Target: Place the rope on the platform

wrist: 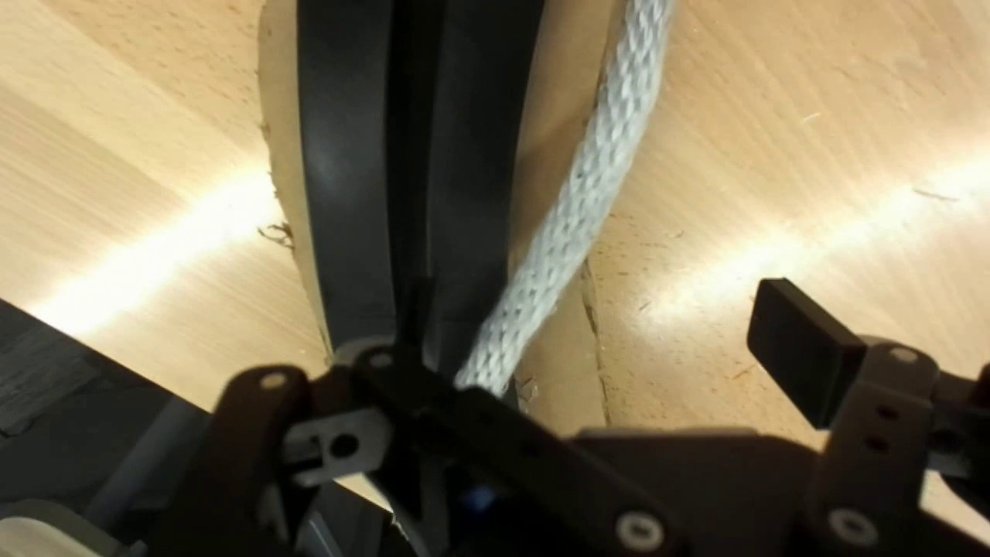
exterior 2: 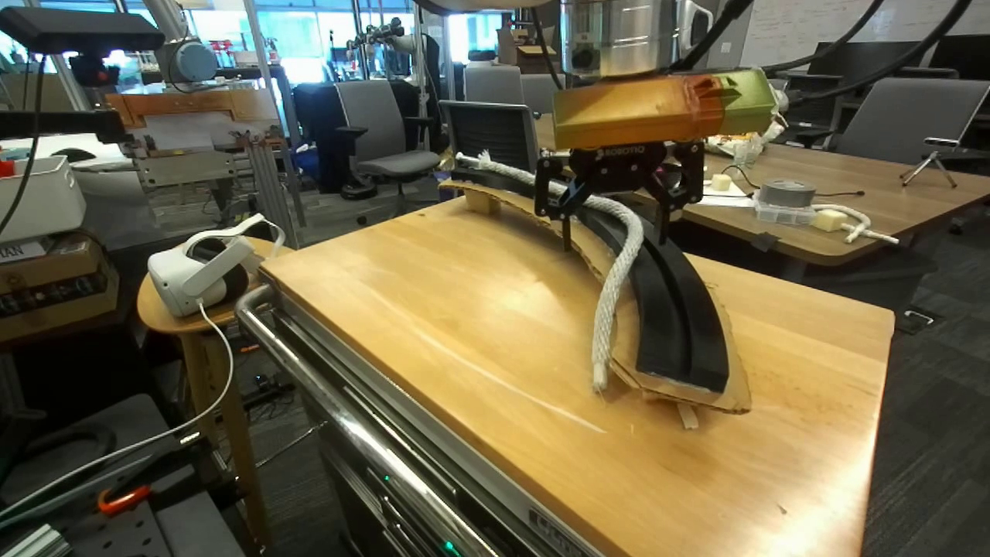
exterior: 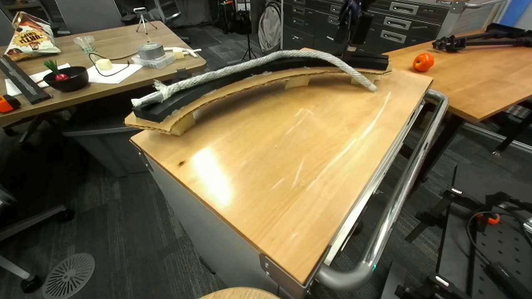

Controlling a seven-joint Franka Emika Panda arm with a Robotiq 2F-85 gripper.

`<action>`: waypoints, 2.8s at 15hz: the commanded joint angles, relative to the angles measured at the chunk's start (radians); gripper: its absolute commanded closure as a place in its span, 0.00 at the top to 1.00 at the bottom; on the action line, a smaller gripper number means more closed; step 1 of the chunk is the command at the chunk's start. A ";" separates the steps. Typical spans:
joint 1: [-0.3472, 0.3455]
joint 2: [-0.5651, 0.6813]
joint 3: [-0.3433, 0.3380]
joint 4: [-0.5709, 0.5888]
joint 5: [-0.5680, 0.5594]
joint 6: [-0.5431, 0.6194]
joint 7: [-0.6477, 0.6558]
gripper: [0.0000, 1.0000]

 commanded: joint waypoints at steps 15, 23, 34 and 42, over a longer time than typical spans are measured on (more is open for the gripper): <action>0.007 0.100 -0.004 0.076 0.015 0.100 0.161 0.11; 0.043 0.081 -0.024 0.070 -0.121 0.097 0.333 0.11; 0.187 0.078 -0.031 0.156 -0.655 -0.166 0.874 0.11; 0.186 0.139 -0.018 0.284 -0.630 -0.388 0.847 0.12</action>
